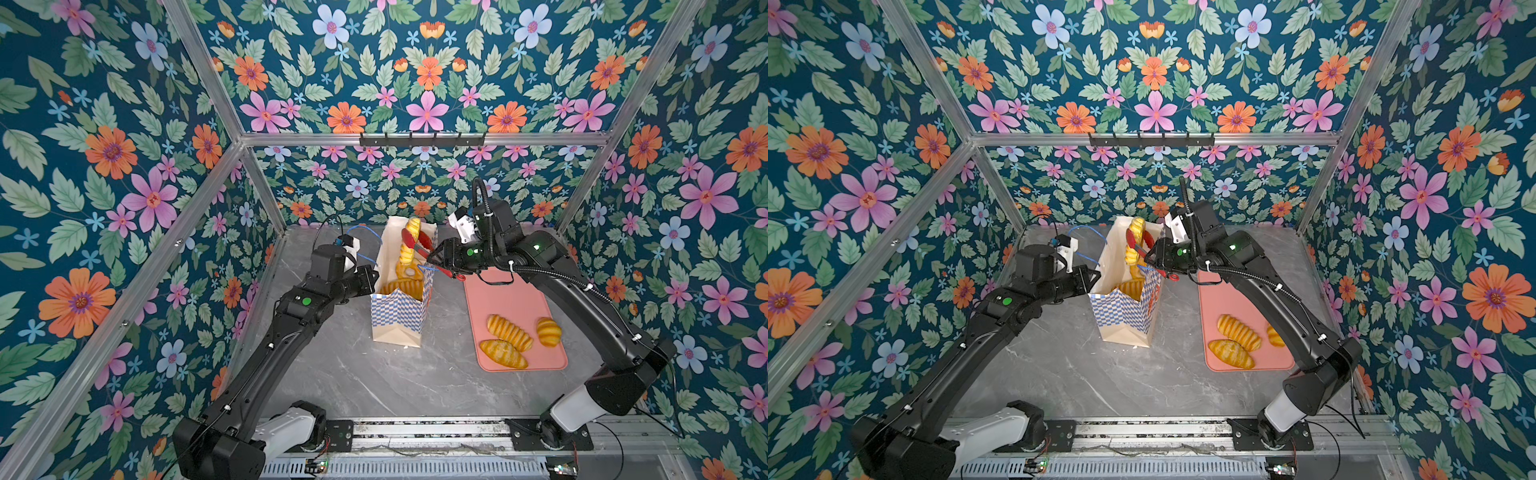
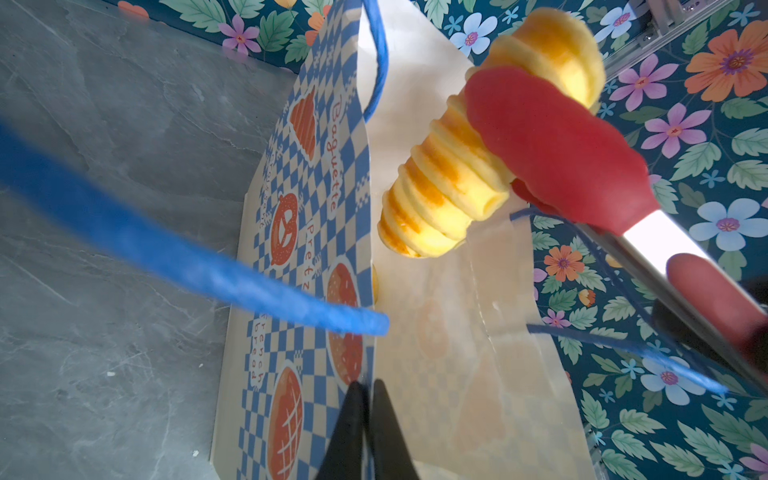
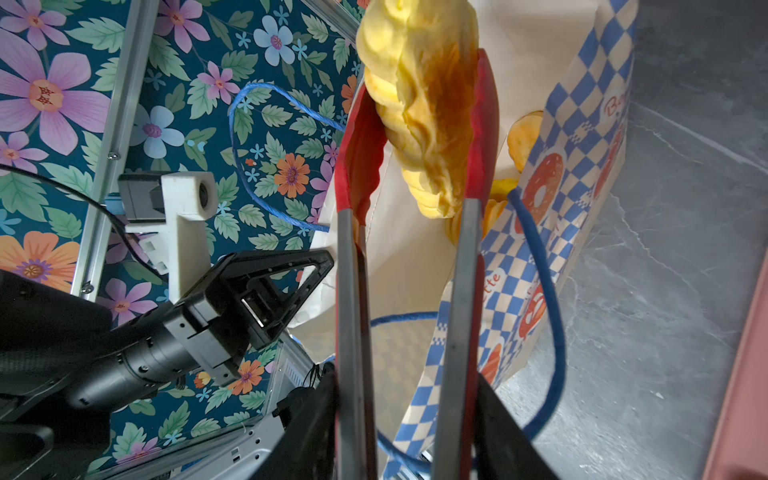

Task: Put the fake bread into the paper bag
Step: 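Open the tongs to drop the crinkled bread into the bag, then move the open tongs back over the tray toward the round striped bun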

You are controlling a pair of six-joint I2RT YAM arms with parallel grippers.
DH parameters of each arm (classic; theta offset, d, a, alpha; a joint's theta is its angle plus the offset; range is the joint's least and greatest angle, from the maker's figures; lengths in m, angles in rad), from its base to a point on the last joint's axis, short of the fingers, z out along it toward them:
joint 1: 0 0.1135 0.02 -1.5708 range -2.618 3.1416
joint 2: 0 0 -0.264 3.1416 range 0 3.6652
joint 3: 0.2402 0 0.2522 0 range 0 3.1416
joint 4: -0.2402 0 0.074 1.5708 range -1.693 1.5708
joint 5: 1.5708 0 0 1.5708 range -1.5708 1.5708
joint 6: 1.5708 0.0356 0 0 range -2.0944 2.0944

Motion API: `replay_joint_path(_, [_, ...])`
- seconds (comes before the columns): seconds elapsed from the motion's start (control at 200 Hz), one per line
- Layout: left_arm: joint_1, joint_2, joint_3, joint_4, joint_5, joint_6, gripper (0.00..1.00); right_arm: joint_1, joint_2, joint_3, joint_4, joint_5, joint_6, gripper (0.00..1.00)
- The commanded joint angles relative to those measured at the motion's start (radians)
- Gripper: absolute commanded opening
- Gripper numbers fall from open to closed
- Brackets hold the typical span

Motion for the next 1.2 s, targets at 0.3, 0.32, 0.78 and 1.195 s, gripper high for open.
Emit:
replay_joint_path(0.3, [0.000, -0.002, -0.007, 0.026, -0.002, 0.004, 0.09, 0.000, 0.006, 0.068, -0.009, 0.012, -0.026, 0.54])
replay_joint_path(0.32, [0.001, -0.003, -0.007, 0.026, -0.001, 0.004, 0.09, 0.000, 0.006, 0.070, -0.010, 0.013, -0.026, 0.54])
replay_joint_path(0.78, [0.001, -0.013, -0.012, 0.032, -0.024, 0.003, 0.09, 0.001, -0.050, 0.092, -0.053, 0.072, -0.041, 0.51])
replay_joint_path(1.195, [0.001, -0.033, -0.011, 0.044, -0.102, -0.008, 0.08, -0.136, -0.352, -0.149, -0.131, 0.175, -0.036, 0.50])
